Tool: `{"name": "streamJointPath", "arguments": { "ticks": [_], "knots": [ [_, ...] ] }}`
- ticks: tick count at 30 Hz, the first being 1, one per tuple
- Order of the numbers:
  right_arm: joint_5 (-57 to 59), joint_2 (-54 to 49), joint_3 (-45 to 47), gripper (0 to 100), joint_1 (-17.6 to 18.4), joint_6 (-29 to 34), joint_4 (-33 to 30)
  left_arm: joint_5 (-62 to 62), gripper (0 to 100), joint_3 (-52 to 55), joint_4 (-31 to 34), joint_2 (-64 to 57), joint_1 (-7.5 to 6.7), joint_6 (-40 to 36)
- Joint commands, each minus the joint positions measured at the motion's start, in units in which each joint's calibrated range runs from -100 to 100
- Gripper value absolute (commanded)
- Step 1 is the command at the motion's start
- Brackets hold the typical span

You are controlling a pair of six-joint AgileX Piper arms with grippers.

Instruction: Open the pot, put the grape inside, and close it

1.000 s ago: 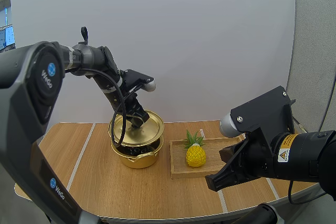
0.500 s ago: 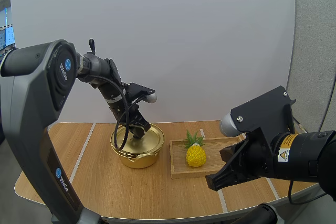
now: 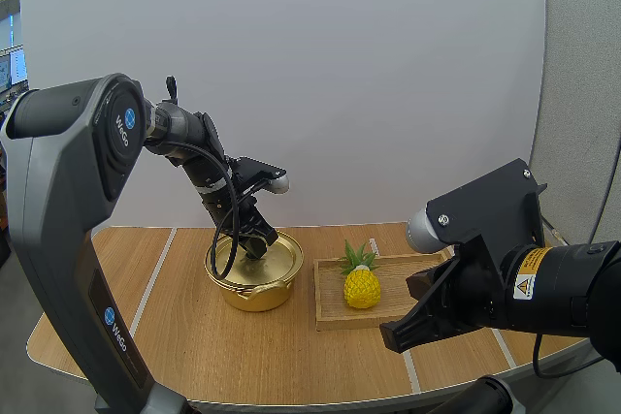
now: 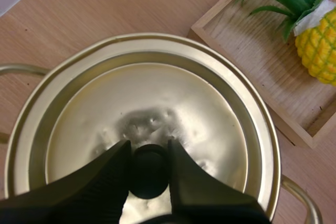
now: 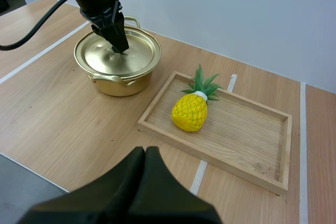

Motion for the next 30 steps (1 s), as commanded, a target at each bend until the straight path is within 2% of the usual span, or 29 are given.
{"name": "streamJointPath", "arguments": {
  "ticks": [1, 2, 9, 16, 24, 30],
  "knots": [
    [-1.48, -0.35, 0.19, 0, -0.21, 0.05, -0.44, 2.63, 89, 0.15, -1.00, -0.25, -0.12, -0.01],
    [-1.64, -0.35, 0.19, 0, -0.21, 0.05, -0.44, 3.01, 100, 0.15, -1.00, -0.81, -0.12, -0.01],
    [-1.64, -0.35, 0.19, 0, -0.21, 0.05, -0.44, 3.43, 100, -0.10, 0.16, -5.46, -0.12, 0.02],
    [-1.64, -0.35, 0.19, 0, -0.21, 0.05, -0.44, 6.14, 100, -4.14, 5.14, -14.38, -0.12, -2.54],
    [-1.87, -0.35, 0.19, 0, -0.21, 0.05, -0.44, 13.10, 100, -11.09, 6.36, -30.58, -0.12, -4.22],
    [-2.30, -0.35, 0.19, 0, -0.21, 0.05, -0.44, 13.45, 100, -13.72, 6.36, -43.96, -0.12, -4.66]
  ]
}}
